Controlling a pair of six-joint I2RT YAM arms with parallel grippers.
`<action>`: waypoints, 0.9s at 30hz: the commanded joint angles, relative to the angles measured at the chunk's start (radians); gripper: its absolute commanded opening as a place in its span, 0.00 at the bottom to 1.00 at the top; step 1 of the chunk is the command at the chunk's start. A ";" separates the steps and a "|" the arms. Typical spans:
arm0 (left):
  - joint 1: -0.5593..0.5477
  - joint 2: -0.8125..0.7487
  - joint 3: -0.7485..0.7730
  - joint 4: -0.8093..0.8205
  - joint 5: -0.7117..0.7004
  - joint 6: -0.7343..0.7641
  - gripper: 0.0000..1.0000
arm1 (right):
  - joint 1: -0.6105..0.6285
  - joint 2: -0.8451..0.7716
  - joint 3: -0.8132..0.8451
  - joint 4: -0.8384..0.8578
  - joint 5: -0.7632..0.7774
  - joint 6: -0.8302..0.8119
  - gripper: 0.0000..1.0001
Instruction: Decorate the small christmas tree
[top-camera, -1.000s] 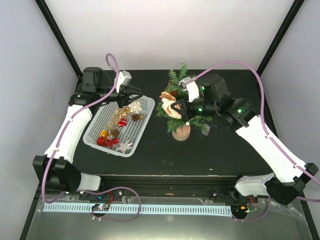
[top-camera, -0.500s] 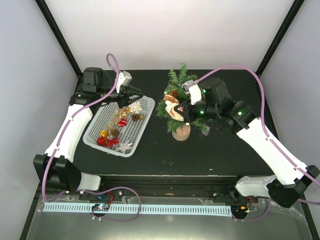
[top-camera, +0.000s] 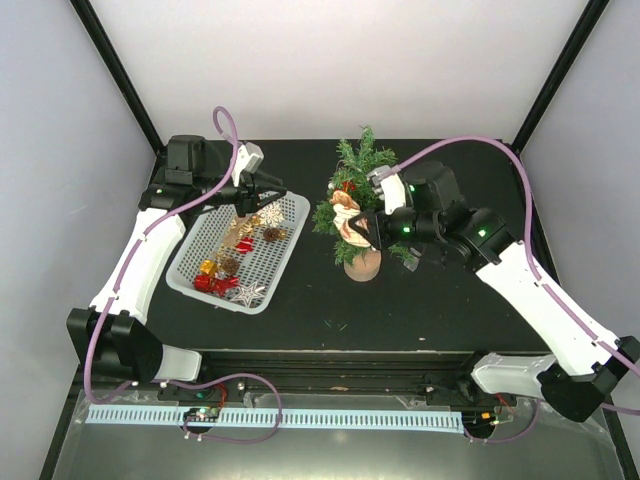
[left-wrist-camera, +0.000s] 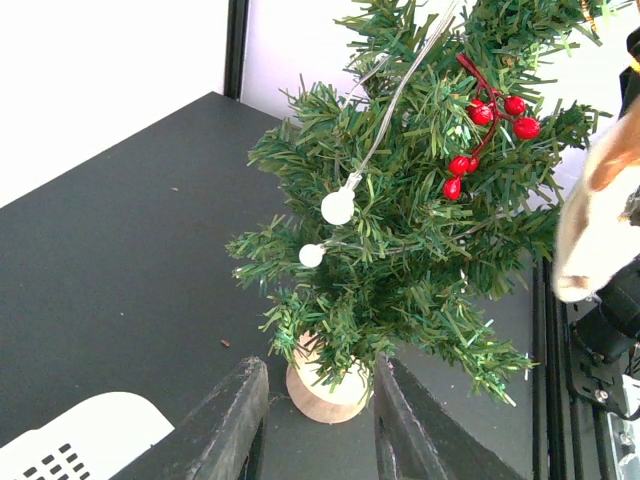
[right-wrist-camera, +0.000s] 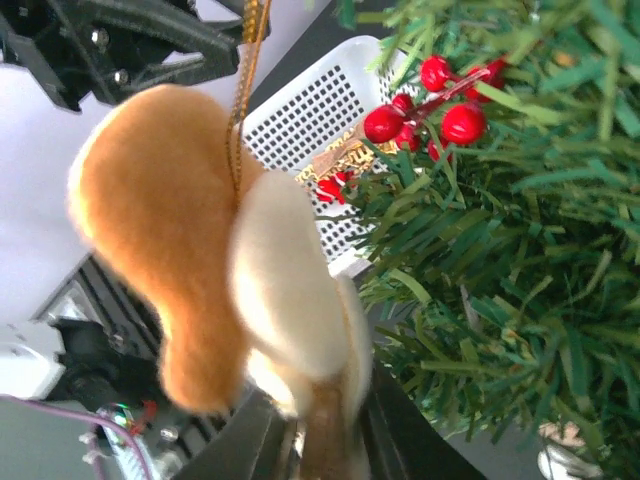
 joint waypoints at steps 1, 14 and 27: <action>0.006 0.003 0.008 -0.012 0.028 0.021 0.31 | -0.007 -0.029 -0.018 0.029 -0.011 0.009 0.31; 0.011 -0.033 0.007 -0.080 -0.090 0.087 0.32 | -0.008 -0.151 0.040 -0.051 0.002 -0.002 0.70; 0.054 -0.127 -0.157 -0.011 -0.464 0.147 0.46 | -0.007 -0.509 -0.146 -0.133 0.191 0.057 0.73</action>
